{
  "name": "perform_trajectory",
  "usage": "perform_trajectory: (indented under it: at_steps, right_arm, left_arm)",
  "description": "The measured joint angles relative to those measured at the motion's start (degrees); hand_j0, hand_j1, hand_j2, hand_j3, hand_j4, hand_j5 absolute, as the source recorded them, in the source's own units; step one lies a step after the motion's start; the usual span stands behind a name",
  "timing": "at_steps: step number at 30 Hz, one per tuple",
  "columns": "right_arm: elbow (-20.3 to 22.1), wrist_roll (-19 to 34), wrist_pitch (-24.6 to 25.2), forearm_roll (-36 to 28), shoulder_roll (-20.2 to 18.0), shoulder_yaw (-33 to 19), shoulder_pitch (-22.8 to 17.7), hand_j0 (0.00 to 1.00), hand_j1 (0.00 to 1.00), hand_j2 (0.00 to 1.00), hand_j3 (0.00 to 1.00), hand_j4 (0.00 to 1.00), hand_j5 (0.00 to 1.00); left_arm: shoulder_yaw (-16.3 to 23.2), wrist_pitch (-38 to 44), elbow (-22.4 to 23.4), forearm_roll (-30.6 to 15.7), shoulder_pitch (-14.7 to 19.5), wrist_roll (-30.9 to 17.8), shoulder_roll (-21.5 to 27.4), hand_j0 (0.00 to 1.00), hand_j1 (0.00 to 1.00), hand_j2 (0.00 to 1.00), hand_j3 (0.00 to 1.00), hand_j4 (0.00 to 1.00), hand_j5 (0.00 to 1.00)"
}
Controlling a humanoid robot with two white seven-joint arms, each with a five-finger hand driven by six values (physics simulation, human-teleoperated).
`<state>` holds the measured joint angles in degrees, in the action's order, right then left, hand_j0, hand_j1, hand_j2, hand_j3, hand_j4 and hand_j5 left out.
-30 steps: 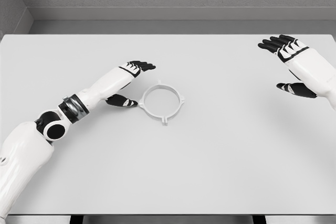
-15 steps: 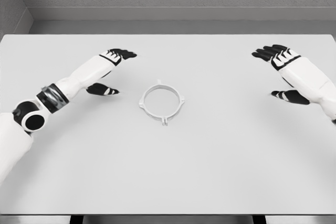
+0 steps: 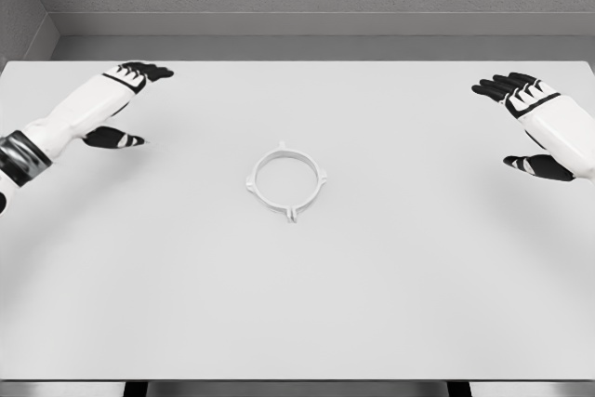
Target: Assemble PVC drainage pipe clamps
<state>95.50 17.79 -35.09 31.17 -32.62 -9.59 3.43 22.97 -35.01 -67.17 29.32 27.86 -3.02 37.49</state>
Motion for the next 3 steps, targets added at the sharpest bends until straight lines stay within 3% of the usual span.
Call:
perform_trajectory:
  at_steps: [3]
  right_arm:
    - [0.0, 0.0, 0.0, 0.0, 0.0, 0.0, 0.0, 1.00, 1.00, 1.00, 1.00, 1.00, 1.00]
  left_arm:
    - [-1.5, 0.0, 0.2, 0.0, -1.1, 0.0, 1.4, 1.00, 1.00, 1.00, 1.00, 1.00, 1.00]
